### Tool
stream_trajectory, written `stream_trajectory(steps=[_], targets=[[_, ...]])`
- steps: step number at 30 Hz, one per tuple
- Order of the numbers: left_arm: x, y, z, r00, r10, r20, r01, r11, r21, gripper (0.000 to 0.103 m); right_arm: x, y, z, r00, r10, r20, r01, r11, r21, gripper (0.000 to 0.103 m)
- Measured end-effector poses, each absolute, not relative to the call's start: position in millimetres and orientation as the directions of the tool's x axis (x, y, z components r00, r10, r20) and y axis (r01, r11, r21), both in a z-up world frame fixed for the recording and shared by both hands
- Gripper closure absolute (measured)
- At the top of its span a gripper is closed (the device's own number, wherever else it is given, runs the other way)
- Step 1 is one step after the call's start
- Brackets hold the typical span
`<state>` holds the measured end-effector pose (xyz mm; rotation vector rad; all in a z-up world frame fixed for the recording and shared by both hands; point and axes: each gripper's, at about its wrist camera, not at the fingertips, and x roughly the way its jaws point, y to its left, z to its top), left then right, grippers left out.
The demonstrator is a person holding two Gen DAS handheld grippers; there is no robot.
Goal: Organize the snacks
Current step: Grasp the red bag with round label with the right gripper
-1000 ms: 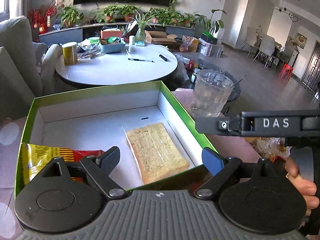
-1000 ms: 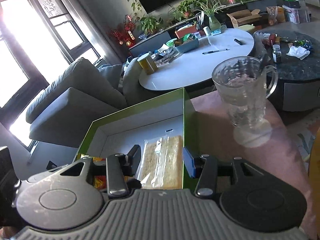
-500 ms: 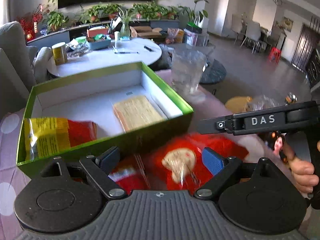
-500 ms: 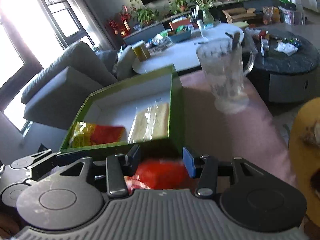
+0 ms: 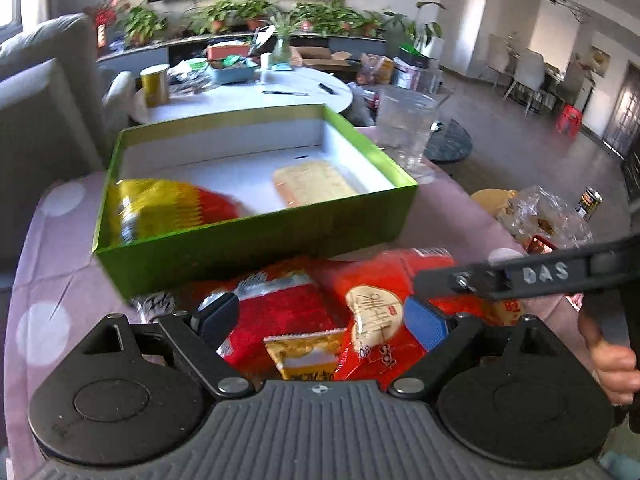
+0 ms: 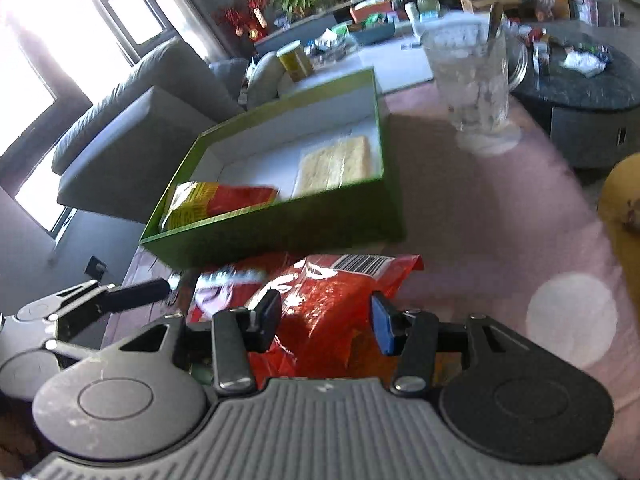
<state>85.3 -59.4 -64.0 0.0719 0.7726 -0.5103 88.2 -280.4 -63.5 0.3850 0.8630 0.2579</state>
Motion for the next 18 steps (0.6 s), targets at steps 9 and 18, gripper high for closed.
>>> stream_trajectory(steps=[9, 18], targets=[[77, -71, -72, 0.547, -0.451, -0.705, 0.52, 0.844, -0.136, 0.015, 77, -283, -64, 0.591, 0.426, -0.685, -0.087, 0.878, 0.471, 0.033], [82, -92, -93, 0.463, -0.487, -0.741, 0.566, 0.806, -0.176, 0.014, 82, -275, -73, 0.538, 0.443, -0.717, -0.059, 0.869, 0.492, 0.023]])
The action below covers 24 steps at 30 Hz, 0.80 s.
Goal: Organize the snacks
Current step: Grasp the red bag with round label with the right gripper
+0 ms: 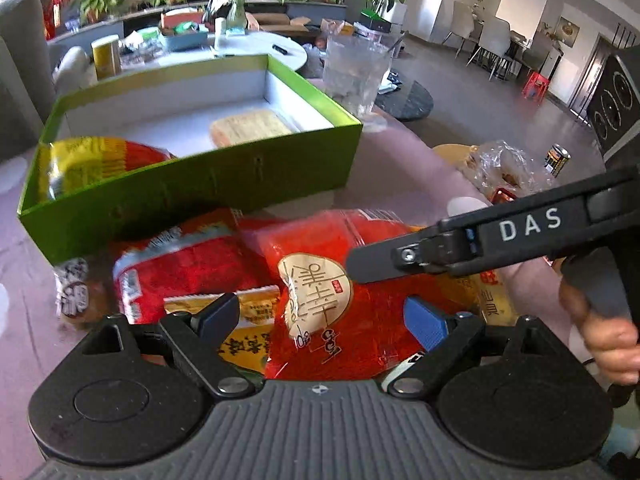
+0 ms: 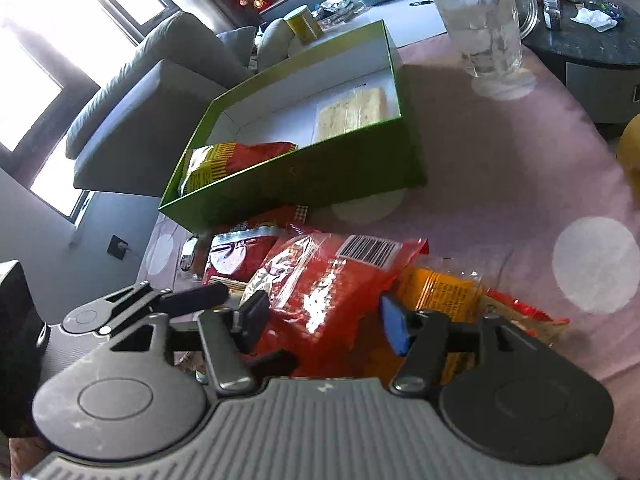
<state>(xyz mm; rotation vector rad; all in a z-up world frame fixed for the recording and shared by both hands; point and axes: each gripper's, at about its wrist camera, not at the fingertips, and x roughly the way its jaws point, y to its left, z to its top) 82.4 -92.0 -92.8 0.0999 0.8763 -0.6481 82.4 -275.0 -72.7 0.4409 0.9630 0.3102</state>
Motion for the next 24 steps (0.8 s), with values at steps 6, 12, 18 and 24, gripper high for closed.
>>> stream_trajectory(steps=[6, 12, 18, 24], targets=[[87, -95, -100, 0.439, -0.503, -0.745, 0.567, 0.798, -0.205, 0.008, 95, -264, -79, 0.521, 0.429, -0.738, -0.033, 0.874, 0.485, 0.023], [87, -98, -103, 0.429, -0.52, -0.739, 0.583, 0.784, -0.213, 0.006, 91, -258, -83, 0.535, 0.406, -0.741, -0.024, 0.884, 0.468, 0.023], [86, -101, -103, 0.402, -0.555, -0.728, 0.608, 0.757, -0.242, 0.021, 88, -265, -87, 0.512, 0.45, -0.732, -0.014, 0.856, 0.517, 0.025], [77, -111, -93, 0.43, -0.558, -0.71, 0.634, 0.746, -0.203, 0.022, 85, -258, -81, 0.535, 0.457, -0.711, -0.061, 0.86, 0.507, 0.036]])
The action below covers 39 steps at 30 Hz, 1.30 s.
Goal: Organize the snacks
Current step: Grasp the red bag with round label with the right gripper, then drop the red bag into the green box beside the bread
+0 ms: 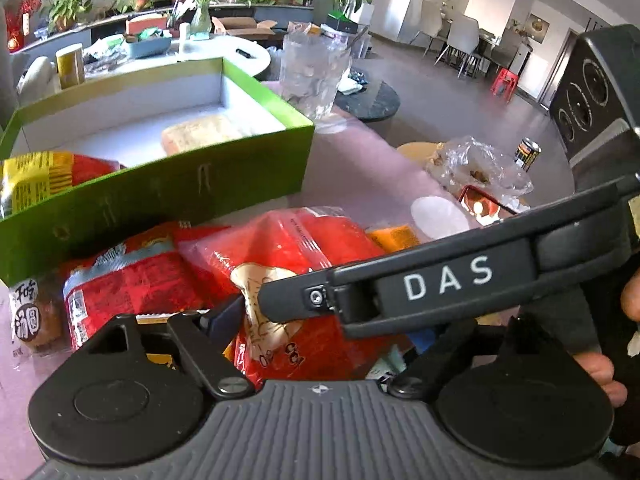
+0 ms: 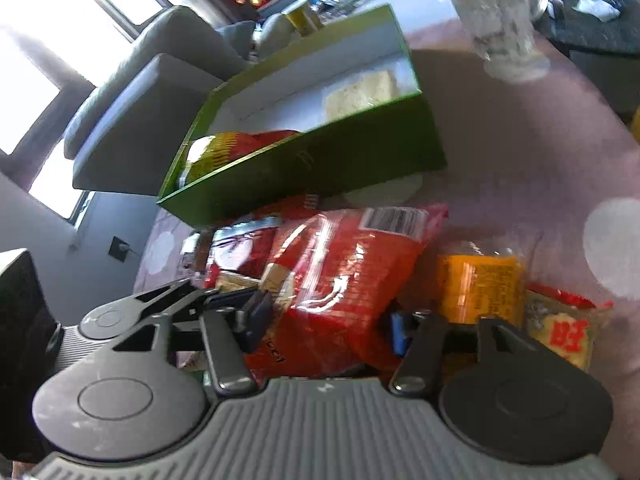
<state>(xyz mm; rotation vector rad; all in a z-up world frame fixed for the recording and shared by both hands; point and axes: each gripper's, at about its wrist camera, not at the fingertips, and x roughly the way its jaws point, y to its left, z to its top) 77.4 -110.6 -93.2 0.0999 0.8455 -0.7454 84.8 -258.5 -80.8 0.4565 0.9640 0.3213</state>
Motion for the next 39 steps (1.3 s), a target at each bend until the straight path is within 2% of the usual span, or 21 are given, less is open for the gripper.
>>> stream_trajectory(steps=[11, 18, 32, 39], targets=[[67, -113, -47, 0.546, -0.56, -0.623, 0.657, 0.748, -0.097, 0.022, 76, -261, -40, 0.627, 0.461, -0.628, -0.119, 0.853, 0.508, 0.037], [87, -112, -24, 0.596, -0.543, -0.591, 0.645, 0.762, -0.049, 0.022, 91, -260, -18, 0.668, 0.472, -0.576, -0.17, 0.85, 0.499, 0.037], [163, -118, -9, 0.623, -0.516, -0.588, 0.622, 0.783, -0.028, 0.022, 163, -270, -6, 0.667, 0.517, -0.536, -0.212, 0.822, 0.528, 0.037], [211, -129, -16, 0.611, -0.489, -0.623, 0.617, 0.787, -0.013, 0.022, 202, -275, -12, 0.665, 0.524, -0.532, -0.208, 0.814, 0.541, 0.037]])
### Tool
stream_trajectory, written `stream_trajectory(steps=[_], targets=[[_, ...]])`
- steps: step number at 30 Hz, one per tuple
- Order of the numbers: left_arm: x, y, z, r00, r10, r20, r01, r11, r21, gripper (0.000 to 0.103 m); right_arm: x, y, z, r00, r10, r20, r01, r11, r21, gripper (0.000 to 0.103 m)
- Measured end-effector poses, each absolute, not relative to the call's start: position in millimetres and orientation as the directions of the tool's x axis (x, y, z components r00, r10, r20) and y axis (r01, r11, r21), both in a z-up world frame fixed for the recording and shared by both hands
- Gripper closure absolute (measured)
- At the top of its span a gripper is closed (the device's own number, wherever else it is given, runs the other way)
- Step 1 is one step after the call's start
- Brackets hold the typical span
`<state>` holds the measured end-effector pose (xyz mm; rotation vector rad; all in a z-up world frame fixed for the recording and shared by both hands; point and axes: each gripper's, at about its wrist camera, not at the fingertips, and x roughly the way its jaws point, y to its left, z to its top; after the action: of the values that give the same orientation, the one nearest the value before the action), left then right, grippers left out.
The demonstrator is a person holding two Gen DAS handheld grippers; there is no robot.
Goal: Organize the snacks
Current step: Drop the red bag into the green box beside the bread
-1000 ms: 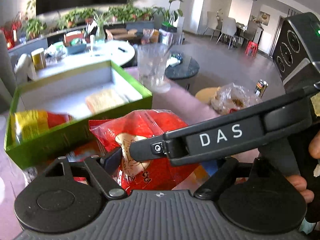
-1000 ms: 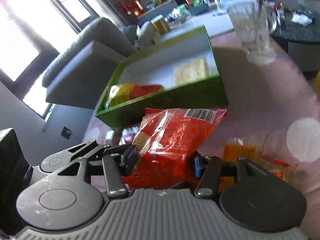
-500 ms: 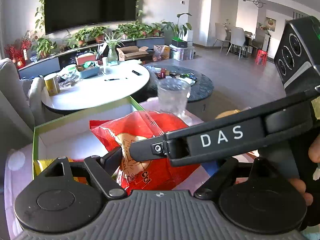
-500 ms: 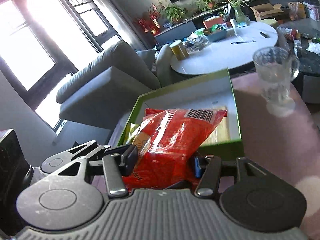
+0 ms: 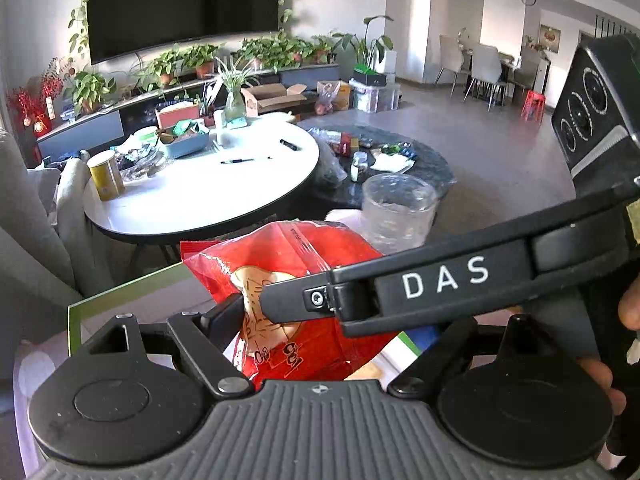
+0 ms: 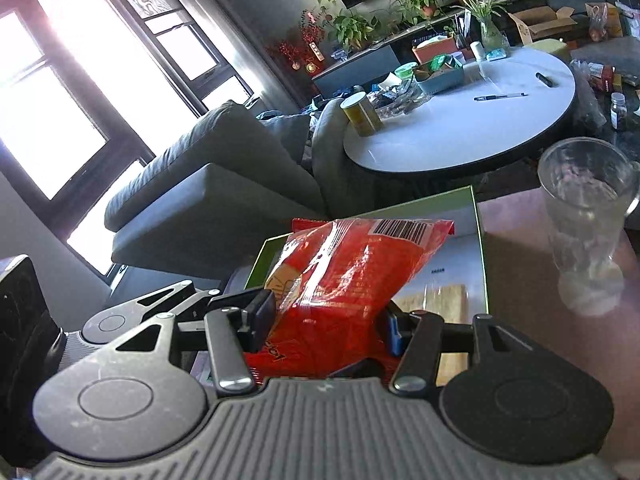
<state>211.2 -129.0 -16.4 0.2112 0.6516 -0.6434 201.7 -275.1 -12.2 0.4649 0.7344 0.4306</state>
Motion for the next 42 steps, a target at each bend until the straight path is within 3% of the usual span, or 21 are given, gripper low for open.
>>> stream_trajectory(steps=[11, 17, 35, 42], targets=[[263, -145, -50, 0.588, -0.463, -0.663, 0.603, 0.797, -0.022, 0.023, 248, -286, -40, 0.648, 0.484, -0.588, -0.152, 0.839, 0.523, 0.037], [274, -133, -66, 0.606, -0.405, -0.685, 0.534, 0.845, -0.027, 0.023, 246, -287, -43, 0.757, 0.377, -0.535, -0.133, 0.889, 0.438, 0.037], [191, -56, -35, 0.709, -0.35, -0.612, 0.429, 0.903, -0.019, 0.015, 148, -289, -22, 0.831, 0.354, -0.429, -0.195, 0.908, 0.372, 0.037], [156, -21, -34, 0.74, -0.286, -0.609, 0.312, 0.948, -0.067, 0.009, 129, -274, -26, 0.782, 0.417, -0.463, -0.25, 0.89, 0.381, 0.037]])
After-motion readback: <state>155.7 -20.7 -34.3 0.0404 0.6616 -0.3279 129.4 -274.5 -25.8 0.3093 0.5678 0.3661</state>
